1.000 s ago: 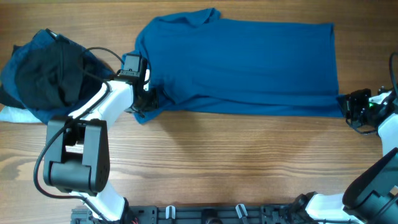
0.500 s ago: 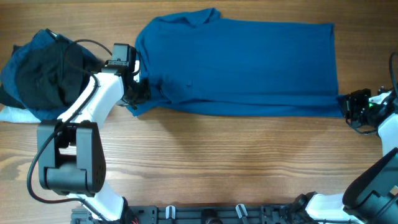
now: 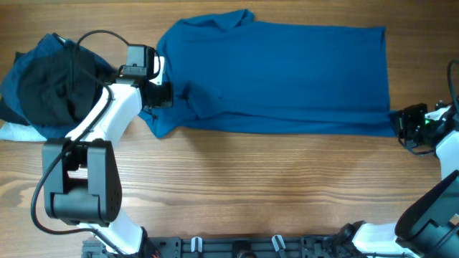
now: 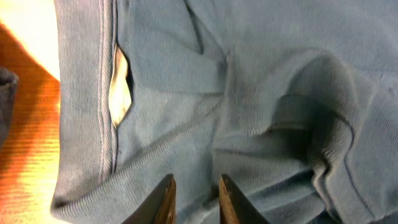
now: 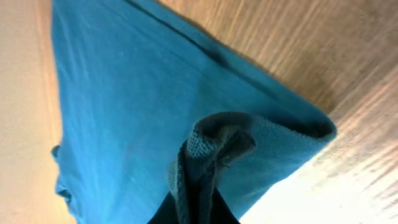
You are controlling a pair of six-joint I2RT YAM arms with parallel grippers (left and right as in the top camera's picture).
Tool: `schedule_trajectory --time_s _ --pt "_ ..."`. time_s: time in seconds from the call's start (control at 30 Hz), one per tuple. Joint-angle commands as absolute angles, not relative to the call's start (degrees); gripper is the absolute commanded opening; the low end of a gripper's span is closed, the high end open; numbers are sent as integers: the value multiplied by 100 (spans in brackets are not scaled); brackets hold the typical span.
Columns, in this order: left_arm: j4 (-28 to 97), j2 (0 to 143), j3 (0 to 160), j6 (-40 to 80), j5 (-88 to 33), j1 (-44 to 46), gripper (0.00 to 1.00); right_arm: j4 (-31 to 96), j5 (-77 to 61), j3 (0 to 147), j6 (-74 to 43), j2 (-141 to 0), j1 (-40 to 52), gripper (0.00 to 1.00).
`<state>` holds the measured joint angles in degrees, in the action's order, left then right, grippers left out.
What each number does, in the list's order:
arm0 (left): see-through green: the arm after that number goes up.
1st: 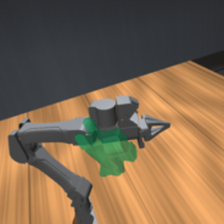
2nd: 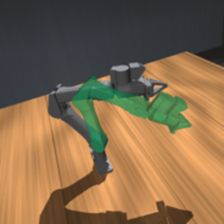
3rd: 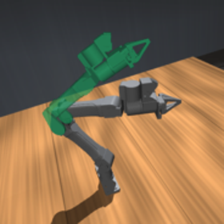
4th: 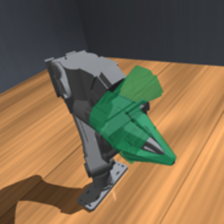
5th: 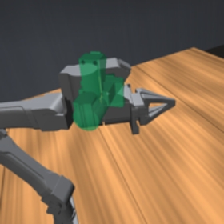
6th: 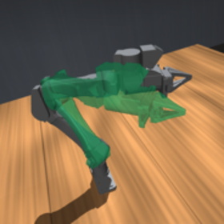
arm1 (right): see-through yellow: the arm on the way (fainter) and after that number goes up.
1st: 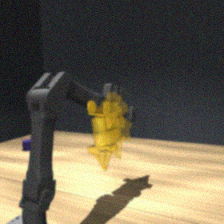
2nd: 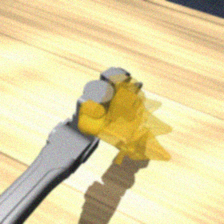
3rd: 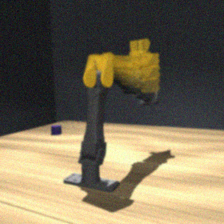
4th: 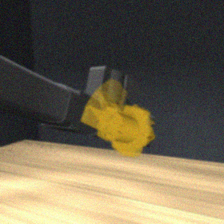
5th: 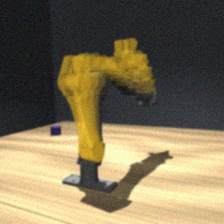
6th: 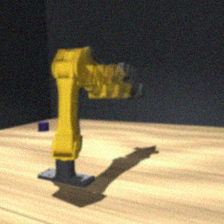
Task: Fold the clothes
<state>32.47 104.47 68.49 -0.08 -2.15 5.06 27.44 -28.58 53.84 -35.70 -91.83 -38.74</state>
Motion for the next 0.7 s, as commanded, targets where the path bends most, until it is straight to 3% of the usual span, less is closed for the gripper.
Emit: schedule_trajectory --time_s 0.0,0.17,0.23,0.27,0.3,0.37,0.67 --pt "3367 10322 6934 -130 -139 464 21 2735 -2349 5489 -3170 -9242 -3846 6" --pt "3472 10322 6934 -126 -141 464 20 2408 -2539 5489 -3441 -9244 -3841 5" --pt "3522 10322 6934 -126 -139 464 21 2224 -2552 5489 -3828 -9244 -3813 9" --pt "3542 10322 6934 -126 -139 464 21 2115 -2552 5489 -4014 -9244 -3774 17" --pt "3586 10322 6934 -126 -139 464 21 1959 -2552 5489 -4191 -9249 -3693 39" --pt "3636 10322 6934 -126 -141 464 22 1743 -2552 5489 -4261 -9249 -3518 54" --pt "3747 10322 6934 -108 -141 464 31 1837 -2386 5489 -3127 -9249 -3345 50"
